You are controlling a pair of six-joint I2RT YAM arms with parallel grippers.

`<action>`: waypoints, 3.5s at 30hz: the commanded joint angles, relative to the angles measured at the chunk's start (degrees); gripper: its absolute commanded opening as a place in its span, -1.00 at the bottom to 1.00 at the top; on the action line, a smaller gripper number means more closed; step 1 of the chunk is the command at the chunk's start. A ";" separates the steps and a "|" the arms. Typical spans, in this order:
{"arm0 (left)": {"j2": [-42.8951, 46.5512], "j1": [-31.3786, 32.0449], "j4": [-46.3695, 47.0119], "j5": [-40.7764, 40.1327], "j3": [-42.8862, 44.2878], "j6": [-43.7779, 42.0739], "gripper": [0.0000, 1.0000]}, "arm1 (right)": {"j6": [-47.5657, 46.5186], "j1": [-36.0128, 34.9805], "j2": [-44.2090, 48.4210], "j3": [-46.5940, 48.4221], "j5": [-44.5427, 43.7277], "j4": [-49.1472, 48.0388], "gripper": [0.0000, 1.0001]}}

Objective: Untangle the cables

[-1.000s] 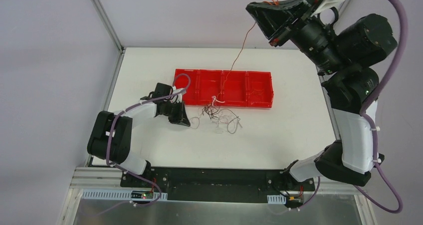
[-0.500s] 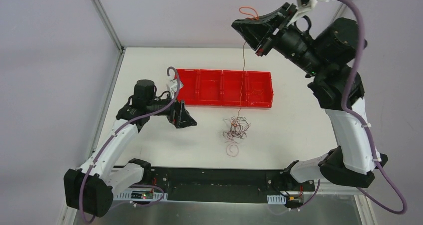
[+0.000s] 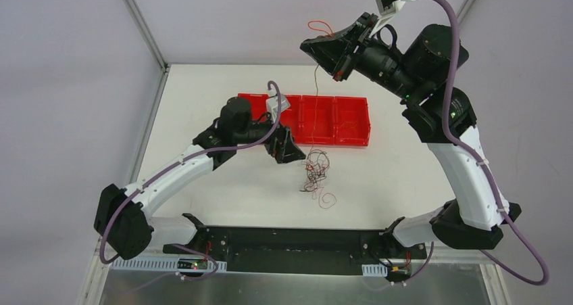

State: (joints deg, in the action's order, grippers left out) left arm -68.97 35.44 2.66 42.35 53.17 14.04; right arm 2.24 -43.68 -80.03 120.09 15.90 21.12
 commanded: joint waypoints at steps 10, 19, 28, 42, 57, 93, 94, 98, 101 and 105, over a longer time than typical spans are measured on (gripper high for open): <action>-16.86 8.31 10.90 -11.42 0.07 1.43 0.34 | 5.96 -0.39 -4.87 12.75 -1.65 -5.22 -1.00; -21.42 -2.16 -7.37 -11.24 -3.48 2.57 -0.25 | -1.49 0.53 -5.20 24.27 -10.97 -5.04 -1.00; -9.64 -8.55 -18.43 -9.06 -12.01 -3.30 -0.31 | -7.98 0.87 0.25 15.59 -13.61 -4.26 -1.00; -6.26 -25.48 -36.00 -13.22 -3.43 -16.91 -0.15 | -16.67 1.13 4.10 13.18 -23.56 -2.01 -1.00; -11.38 -41.65 -43.90 -11.14 0.92 -39.51 -0.39 | -19.50 1.14 10.84 2.49 -22.01 3.87 -1.00; -18.99 -1.92 -27.68 -26.92 1.41 -41.18 -1.00 | -23.94 6.34 15.06 -3.47 -36.49 6.74 -1.00; -17.08 -2.93 -29.34 -27.61 -0.54 -43.20 -1.00 | -25.27 6.90 14.73 -2.63 -38.77 6.61 -1.00; -10.37 -13.84 -34.09 -27.50 -7.24 -51.54 -1.00 | -31.59 9.76 14.80 -0.74 -42.82 5.42 -1.00; -9.61 -23.15 -35.07 -27.72 -9.88 -58.91 -1.00 | -35.95 10.84 14.88 0.39 -45.38 5.06 -1.00; -12.93 -31.54 -35.62 -25.83 -8.14 -61.85 -1.00 | -41.09 10.97 14.26 2.62 -48.40 5.24 -1.00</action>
State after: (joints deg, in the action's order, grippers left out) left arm -80.01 8.67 -29.30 15.53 44.23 -40.38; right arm -31.03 -33.08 -65.93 119.09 -26.44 29.23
